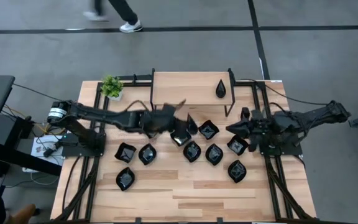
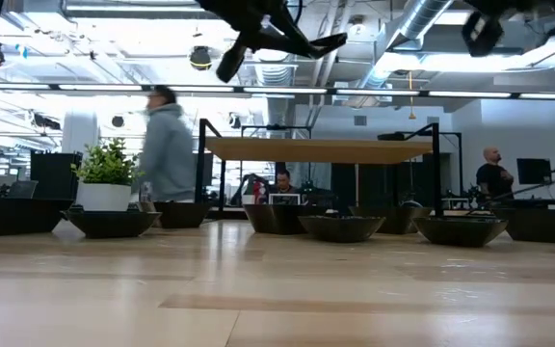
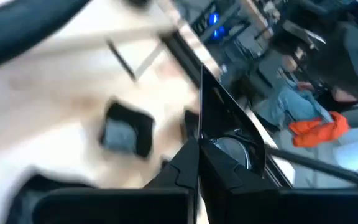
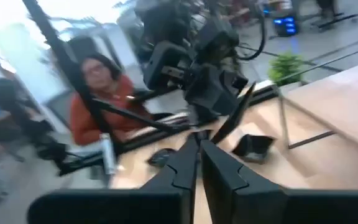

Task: Pick & Place Mini shaped plates
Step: Stack the black plate on top of the black plate on the shelf

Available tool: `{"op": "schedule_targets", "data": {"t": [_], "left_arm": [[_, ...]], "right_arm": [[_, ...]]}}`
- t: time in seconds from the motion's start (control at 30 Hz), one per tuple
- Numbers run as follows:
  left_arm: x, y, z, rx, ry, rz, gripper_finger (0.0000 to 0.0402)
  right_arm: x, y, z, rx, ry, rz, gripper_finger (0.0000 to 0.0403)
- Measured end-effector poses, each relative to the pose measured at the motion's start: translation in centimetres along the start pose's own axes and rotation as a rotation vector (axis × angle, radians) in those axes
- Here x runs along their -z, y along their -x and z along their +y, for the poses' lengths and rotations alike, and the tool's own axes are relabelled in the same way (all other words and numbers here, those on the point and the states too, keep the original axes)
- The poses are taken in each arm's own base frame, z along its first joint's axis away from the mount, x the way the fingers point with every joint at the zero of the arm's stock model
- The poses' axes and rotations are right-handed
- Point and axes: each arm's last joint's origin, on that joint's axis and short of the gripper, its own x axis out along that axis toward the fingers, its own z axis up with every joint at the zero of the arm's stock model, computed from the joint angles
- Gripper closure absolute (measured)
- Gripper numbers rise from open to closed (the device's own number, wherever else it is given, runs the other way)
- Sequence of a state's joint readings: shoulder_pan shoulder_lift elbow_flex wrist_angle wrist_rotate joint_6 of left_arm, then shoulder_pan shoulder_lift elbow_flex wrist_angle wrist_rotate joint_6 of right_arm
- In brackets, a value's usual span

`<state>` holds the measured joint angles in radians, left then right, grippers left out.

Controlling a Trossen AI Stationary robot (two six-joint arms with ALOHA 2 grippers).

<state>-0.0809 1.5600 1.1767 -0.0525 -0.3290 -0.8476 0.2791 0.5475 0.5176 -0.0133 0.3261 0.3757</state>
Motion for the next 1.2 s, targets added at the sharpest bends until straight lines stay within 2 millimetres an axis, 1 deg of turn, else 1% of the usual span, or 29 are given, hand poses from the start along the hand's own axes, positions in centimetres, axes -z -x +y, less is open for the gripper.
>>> {"op": "schedule_targets", "data": {"t": [0.1,0.2,0.23,0.33,0.4,0.57,0.67,0.8,0.93,1.07,1.2], "left_arm": [[-1.8,-0.3,0.6,-0.013,-0.035,-0.038,0.0396],[-2.8,-0.6,1.4,-0.041,-0.070,-0.059,0.0396],[-3.0,-0.7,1.7,-0.048,-0.079,-0.065,0.0396],[-3.5,-0.8,2.2,-0.064,-0.111,-0.076,0.0396],[-3.7,-0.9,2.4,-0.074,-0.129,-0.082,0.0396],[-3.9,-0.9,2.4,-0.082,-0.158,-0.097,0.0395],[-3.9,-0.9,2.4,-0.087,-0.162,-0.101,0.0395],[-4.0,-0.9,2.4,-0.086,-0.159,-0.111,0.0395],[-4.1,-0.9,2.4,-0.092,-0.172,-0.123,0.0395],[-4.1,-0.9,2.4,-0.099,-0.174,-0.134,0.0395],[-4.2,-0.9,2.5,-0.101,-0.172,-0.138,0.0394]], "right_arm": [[-1.8,-1.8,0.7,0.104,0.071,0.069,0.0370],[-3.8,-3.6,1.3,0.215,0.132,0.142,0.0356],[-4.1,-4.2,1.3,0.251,0.159,0.177,0.0352],[-5.8,-6.2,1.4,0.350,0.241,0.227,0.0346],[-6.5,-7.3,1.3,0.401,0.292,0.268,0.0344],[-7.9,-9.9,0.8,0.451,0.356,0.321,0.0341],[-8.3,-11.1,0.6,0.459,0.388,0.344,0.0332],[-8.6,-12.2,0.2,0.465,0.391,0.361,0.0311],[-8.3,-13.1,-0.4,0.481,0.409,0.400,0.0293],[-8.9,-13.7,-0.4,0.482,0.416,0.385,0.0285],[-8.9,-14.4,-1.0,0.490,0.405,0.411,0.0281]]}}
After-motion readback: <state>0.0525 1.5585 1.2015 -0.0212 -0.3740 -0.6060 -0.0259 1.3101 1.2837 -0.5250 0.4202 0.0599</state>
